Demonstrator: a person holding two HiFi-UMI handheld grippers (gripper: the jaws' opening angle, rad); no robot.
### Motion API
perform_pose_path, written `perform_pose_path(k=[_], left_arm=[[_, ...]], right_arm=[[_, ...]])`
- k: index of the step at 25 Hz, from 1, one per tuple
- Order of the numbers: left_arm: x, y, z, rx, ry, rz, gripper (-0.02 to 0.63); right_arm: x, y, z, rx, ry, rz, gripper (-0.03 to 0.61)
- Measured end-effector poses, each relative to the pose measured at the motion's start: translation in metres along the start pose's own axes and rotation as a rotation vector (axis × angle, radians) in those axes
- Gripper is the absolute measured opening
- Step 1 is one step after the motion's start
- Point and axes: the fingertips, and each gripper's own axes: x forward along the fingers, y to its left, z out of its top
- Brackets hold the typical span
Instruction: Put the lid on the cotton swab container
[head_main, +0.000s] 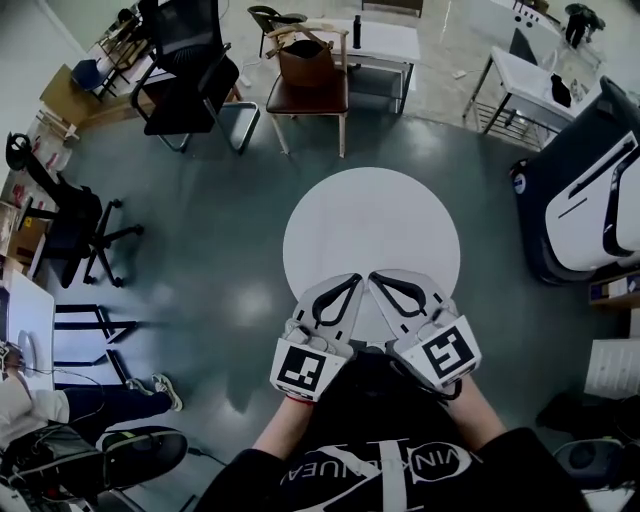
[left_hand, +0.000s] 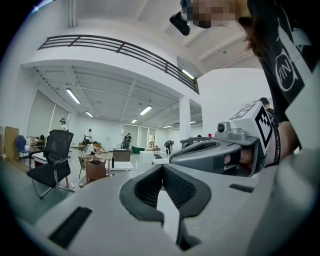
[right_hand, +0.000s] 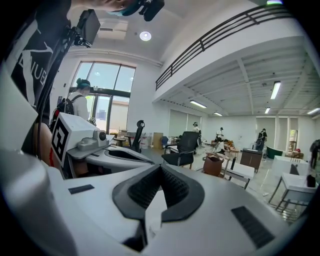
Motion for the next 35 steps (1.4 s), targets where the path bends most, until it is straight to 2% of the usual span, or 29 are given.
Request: perform_pose_path(k=[16,20,35], left_arm=[[-0.009,0.016,0.03,0.027,-0.014,0.009,0.008],[-0.006,0.016,0.036,0.026,-0.045,-0.005,0.008],[-0.015,0.038,0.02,-0.012,-0.018,0.029,0.008]], right_arm=[[-0.009,-0.001,0.032,-0.057,-0.028,-0.051,0.003],[-0.012,-0.004,0.034,-0.075,-0.02,-0.067,0.003],[-0.014,-0.014,0.023,-0.07,0.015,-0.097,0.003]])
